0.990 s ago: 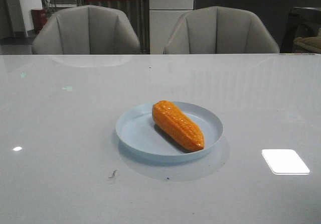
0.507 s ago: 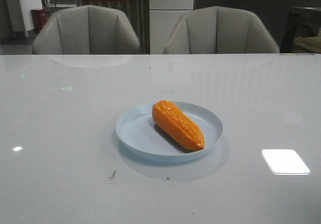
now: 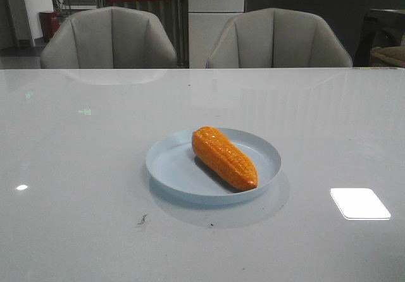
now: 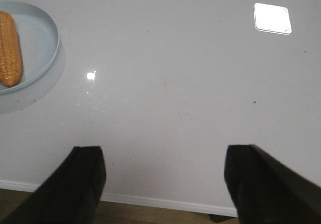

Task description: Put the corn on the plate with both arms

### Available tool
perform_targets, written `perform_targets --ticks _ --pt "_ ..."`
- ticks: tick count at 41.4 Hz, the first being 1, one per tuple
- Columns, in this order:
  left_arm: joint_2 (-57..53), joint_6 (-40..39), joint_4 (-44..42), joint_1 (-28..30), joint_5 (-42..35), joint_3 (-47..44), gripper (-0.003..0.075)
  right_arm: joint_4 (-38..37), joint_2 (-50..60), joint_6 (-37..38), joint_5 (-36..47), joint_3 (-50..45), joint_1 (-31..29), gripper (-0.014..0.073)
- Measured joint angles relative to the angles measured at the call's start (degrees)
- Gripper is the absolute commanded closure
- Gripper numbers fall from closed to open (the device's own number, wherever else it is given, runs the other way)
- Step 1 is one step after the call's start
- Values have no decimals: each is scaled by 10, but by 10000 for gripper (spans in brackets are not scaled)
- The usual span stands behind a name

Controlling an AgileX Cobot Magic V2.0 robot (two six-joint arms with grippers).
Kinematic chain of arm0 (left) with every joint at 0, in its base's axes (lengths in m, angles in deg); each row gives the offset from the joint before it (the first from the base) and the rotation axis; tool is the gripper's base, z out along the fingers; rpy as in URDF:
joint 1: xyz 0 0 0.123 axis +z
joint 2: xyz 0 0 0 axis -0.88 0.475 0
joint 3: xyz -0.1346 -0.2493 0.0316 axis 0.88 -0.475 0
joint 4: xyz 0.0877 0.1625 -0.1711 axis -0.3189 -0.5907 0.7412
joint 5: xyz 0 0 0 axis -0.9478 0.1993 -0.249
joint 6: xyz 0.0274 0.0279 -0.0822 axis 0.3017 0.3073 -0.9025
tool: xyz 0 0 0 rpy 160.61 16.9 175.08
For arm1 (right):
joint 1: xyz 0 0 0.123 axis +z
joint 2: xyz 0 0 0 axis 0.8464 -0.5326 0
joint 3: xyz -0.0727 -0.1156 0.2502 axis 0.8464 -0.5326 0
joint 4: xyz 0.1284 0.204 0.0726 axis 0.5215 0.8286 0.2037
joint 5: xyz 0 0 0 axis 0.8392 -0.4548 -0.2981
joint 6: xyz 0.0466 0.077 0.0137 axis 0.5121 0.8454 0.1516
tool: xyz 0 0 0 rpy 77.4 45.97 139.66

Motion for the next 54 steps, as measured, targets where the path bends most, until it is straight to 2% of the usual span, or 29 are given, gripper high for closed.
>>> perform_targets --ticks 16,29,36,54 --pt "-241 0 8 0 -82 -152 627 0 0 0 0 0 0 -6" --pt "-242 0 9 0 -175 -251 627 0 0 0 -1 -1 0 -6" --pt "-242 0 9 1 -178 -314 627 0 0 0 -1 -1 0 -6" --pt "-242 0 11 3 -149 -316 631 0 0 0 -1 -1 0 -6"
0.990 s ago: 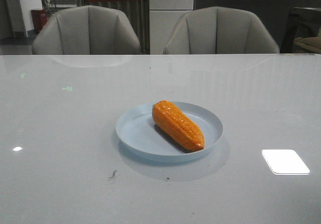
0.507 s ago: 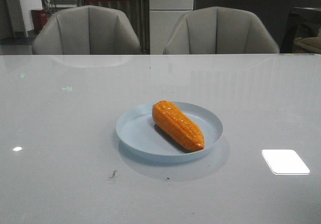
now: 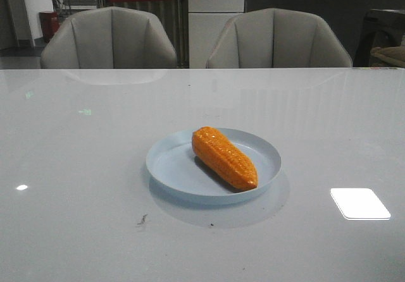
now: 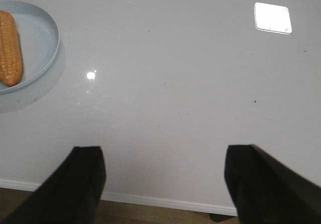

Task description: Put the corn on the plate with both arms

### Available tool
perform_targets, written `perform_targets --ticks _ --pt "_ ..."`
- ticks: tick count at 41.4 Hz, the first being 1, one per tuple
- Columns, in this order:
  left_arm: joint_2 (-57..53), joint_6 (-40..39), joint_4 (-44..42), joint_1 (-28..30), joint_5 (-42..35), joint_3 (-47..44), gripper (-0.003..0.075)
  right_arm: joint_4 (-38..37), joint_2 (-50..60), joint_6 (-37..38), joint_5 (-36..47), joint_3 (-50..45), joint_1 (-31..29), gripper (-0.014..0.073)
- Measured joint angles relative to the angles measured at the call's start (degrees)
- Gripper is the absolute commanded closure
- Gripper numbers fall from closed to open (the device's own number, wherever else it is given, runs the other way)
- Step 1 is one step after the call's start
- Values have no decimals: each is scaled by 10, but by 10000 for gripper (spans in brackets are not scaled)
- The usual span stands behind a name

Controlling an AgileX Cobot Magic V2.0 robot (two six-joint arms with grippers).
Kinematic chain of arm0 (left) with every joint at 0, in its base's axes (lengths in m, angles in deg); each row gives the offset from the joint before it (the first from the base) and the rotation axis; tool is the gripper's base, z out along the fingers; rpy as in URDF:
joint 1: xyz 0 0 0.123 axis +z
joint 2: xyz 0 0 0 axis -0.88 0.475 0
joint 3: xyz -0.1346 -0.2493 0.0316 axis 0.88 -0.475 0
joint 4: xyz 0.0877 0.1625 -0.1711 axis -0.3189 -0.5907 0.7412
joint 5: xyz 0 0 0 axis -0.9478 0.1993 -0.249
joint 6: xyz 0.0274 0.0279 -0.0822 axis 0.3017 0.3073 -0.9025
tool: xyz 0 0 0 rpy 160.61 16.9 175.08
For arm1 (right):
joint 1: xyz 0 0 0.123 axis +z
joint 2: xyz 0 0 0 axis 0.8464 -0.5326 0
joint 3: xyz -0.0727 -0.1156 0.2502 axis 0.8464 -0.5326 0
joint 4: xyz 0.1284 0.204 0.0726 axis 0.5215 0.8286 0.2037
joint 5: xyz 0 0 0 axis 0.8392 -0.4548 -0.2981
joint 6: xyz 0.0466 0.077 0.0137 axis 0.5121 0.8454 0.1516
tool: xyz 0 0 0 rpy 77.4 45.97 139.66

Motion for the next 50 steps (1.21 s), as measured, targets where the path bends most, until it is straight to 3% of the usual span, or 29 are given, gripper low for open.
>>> perform_targets --ticks 30,40,45,50 --pt "0 0 1 0 2 0 631 0 0 0 0 0 0 -6" --pt "0 0 1 0 3 0 631 0 45 0 -5 0 0 -1" --pt "0 0 1 0 3 0 631 1 101 0 15 -15 -1 112" --pt "0 0 1 0 3 0 631 3 171 0 61 -45 -1 328"
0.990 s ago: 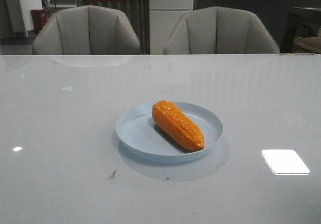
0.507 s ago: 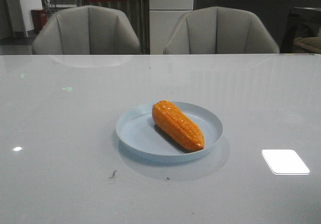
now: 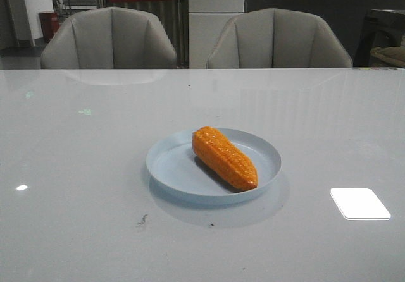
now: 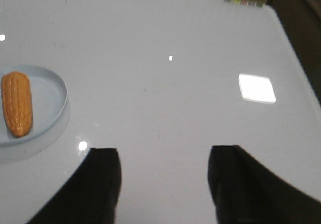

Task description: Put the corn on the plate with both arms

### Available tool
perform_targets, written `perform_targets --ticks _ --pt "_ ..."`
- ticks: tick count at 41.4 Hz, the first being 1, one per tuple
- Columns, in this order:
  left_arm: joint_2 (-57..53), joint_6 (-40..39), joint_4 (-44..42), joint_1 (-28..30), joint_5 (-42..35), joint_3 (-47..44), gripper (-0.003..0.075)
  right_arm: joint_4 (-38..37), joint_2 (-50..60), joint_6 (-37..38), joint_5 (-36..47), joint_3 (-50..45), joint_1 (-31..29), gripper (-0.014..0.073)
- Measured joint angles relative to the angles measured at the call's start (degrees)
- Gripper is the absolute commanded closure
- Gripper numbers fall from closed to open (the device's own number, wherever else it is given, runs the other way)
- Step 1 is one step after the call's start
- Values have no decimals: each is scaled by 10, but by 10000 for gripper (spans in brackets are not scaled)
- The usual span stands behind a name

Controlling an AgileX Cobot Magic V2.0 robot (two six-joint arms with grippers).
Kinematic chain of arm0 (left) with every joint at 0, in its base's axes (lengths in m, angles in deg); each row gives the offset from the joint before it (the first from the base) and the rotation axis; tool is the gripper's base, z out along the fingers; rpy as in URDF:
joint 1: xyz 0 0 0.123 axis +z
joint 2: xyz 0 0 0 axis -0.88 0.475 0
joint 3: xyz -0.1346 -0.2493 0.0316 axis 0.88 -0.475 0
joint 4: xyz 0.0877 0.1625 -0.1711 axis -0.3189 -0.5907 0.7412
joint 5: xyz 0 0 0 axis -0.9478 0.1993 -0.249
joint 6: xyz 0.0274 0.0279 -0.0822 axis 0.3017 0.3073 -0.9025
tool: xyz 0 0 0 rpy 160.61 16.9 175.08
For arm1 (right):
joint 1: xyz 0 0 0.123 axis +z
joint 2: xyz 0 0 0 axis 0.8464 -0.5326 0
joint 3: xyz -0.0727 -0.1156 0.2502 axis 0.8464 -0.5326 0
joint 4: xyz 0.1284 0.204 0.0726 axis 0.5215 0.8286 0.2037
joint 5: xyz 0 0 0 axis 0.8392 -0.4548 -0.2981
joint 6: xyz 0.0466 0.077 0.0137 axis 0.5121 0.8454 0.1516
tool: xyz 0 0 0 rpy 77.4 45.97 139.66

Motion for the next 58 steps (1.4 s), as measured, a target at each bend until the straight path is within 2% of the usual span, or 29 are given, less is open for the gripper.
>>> perform_targets --ticks 7,20,26,41,58 --pt "0 0 0 0 1 0 631 8 80 0 99 -64 0 570" --pt "0 -1 0 0 1 0 631 87 114 0 350 -244 0 562" --pt "0 -1 0 0 1 0 631 98 114 0 430 -328 0 562" --pt "0 -1 0 0 2 0 631 100 114 0 345 -354 0 562" --pt "0 -1 0 0 2 0 631 100 114 1 338 -354 0 562"
